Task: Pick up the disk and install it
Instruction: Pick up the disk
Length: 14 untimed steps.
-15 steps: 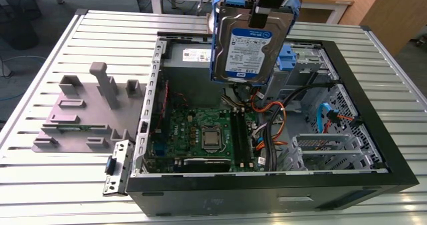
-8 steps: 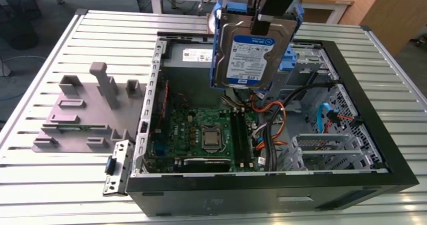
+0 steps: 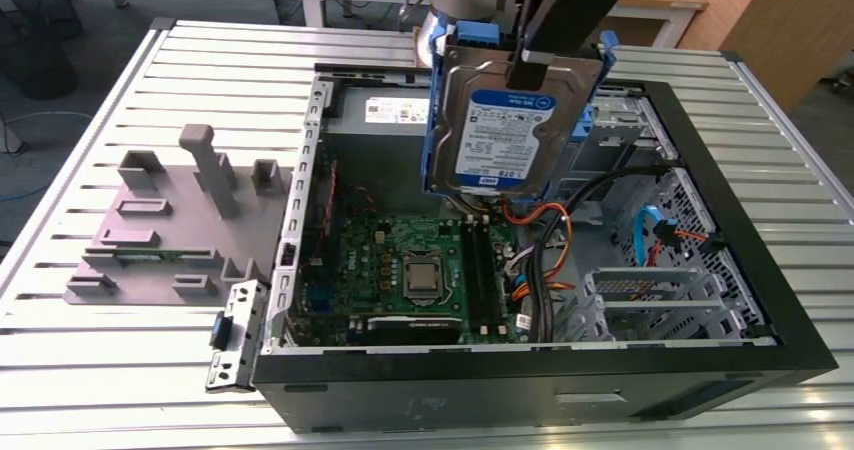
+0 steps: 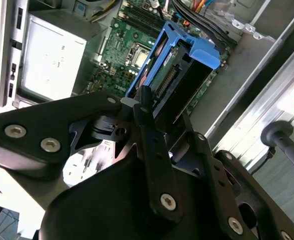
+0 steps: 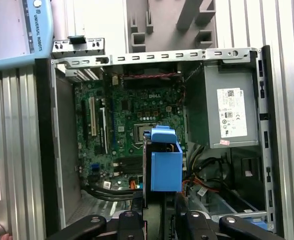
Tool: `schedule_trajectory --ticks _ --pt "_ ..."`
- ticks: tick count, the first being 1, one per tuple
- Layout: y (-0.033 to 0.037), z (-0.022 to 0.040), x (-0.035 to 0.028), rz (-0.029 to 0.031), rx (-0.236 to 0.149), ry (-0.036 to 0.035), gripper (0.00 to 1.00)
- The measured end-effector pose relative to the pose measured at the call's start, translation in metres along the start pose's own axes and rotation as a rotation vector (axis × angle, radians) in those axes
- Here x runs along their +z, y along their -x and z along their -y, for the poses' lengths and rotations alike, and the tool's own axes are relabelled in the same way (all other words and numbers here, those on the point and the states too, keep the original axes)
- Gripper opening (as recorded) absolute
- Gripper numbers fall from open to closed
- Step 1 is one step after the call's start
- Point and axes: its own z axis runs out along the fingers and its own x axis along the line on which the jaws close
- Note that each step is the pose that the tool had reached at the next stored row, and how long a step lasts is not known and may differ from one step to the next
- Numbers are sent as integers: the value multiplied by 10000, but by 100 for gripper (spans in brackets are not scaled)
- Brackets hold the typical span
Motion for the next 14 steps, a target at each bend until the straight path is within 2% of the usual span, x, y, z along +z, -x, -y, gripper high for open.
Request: schedule_trajectory --ticks 14 --pt "-329 46 15 -7 0 0 35"
